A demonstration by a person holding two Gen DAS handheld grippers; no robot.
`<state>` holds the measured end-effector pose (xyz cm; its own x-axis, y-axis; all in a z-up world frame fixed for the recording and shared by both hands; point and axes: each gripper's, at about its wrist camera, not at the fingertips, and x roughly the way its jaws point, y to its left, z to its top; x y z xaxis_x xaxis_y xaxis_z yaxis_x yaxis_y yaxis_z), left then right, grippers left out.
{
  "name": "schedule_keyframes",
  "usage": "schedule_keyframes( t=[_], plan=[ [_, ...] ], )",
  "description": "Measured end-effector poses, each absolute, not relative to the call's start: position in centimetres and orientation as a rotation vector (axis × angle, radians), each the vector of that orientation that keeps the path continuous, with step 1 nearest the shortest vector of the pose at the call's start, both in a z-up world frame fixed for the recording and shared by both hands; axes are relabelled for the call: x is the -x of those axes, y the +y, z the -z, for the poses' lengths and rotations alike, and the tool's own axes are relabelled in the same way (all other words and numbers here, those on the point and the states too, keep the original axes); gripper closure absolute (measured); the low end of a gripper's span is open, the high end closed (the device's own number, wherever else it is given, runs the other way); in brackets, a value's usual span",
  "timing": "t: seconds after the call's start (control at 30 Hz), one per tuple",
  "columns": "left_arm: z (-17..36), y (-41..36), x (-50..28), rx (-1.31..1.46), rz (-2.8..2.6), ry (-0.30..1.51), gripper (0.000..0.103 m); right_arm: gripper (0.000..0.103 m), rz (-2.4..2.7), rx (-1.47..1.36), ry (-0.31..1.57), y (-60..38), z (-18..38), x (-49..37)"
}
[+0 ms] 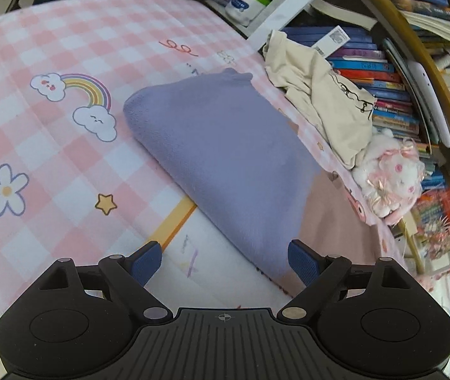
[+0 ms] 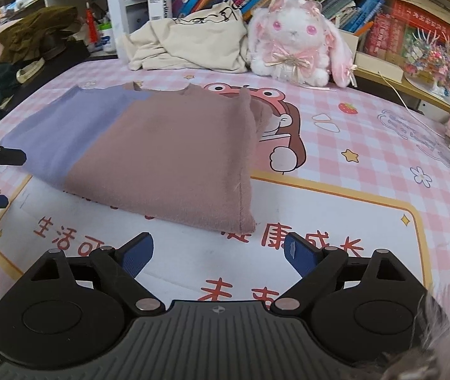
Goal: Fold clothes
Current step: 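Move the left gripper to the lavender side edge of the folded sweater, then grasp the lavender side edge with the left gripper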
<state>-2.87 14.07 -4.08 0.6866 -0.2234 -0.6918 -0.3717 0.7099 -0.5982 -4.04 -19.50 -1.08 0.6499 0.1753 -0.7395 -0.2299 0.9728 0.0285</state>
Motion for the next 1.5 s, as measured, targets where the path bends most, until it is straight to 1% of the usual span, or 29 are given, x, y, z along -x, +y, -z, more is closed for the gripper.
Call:
schedule_keyframes(
  t=[0.23, 0.3, 0.53, 0.67, 0.83, 0.9, 0.93, 0.97, 1.0, 1.07, 1.1, 1.17, 1.2, 1.3, 1.37, 1.4, 1.5],
  plan=[
    [4.7, 16.0, 1.8, 0.891, -0.091, 0.822, 0.017, 0.013, -0.197, 0.071, 0.836, -18.7, 1.0, 3.9],
    [4.7, 16.4, 1.6, 0.904, -0.106, 0.811, 0.021, 0.013, -0.185, 0.071, 0.834, -18.7, 0.9, 3.9],
    [6.3, 19.2, 1.6, 1.133, -0.161, 0.703, 0.021, 0.013, -0.13, 0.044, 0.828, -19.2, 0.6, 4.0],
    [7.0, 20.3, 1.6, 1.208, -0.18, 0.649, 0.021, 0.013, -0.11, 0.031, 0.843, -19.4, 0.8, 4.0],
    [7.1, 21.0, 1.0, 1.222, -0.224, 0.619, 0.028, 0.013, -0.112, 0.044, 0.85, -19.0, 0.8, 4.0],
    [7.2, 21.4, 0.8, 1.23, -0.244, 0.61, 0.037, 0.013, -0.112, 0.05, 0.85, -18.9, 0.8, 4.0],
    [7.3, 21.5, 0.8, 1.236, -0.256, 0.604, 0.039, 0.013, -0.111, 0.052, 0.85, -18.9, 0.8, 4.0],
    [7.4, 21.7, 0.8, 1.242, -0.269, 0.599, 0.049, 0.013, -0.109, 0.052, 0.85, -18.9, 0.8, 4.0],
    [7.5, 21.8, 0.7, 1.243, -0.285, 0.598, 0.064, 0.013, -0.107, 0.052, 0.849, -18.9, 0.7, 3.9],
    [8.0, 22.0, 0.8, 1.255, -0.315, 0.596, 0.075, 0.013, -0.102, 0.05, 0.849, -18.9, 0.7, 3.9],
    [8.2, 22.2, 0.8, 1.266, -0.324, 0.593, 0.082, 0.013, -0.1, 0.049, 0.848, -18.9, 0.7, 3.9],
    [7.9, 22.0, 0.4, 1.218, -0.326, 0.614, 0.089, 0.013, -0.095, 0.046, 0.847, -18.9, 0.7, 3.8],
    [7.1, 21.7, 0.2, 1.152, -0.308, 0.611, 0.093, 0.013, -0.094, 0.045, 0.847, -18.9, 0.6, 3.8],
    [3.4, 19.4, -0.2, 0.874, -0.145, 0.526, 0.094, 0.013, -0.093, 0.046, 0.849, -18.8, 0.7, 3.7],
    [2.2, 18.3, -0.4, 0.758, -0.064, 0.499, 0.092, 0.013, -0.096, 0.049, 0.85, -18.7, 0.7, 3.6],
    [2.4, 18.3, -0.6, 0.753, -0.068, 0.51, 0.089, 0.014, -0.098, 0.051, 0.851, -18.6, 0.7, 3.6],
    [4.1, 19.5, -1.0, 0.84, -0.139, 0.563, 0.088, 0.014, -0.103, 0.06, 0.848, -18.1, 0.6, 3.5]
  ],
)
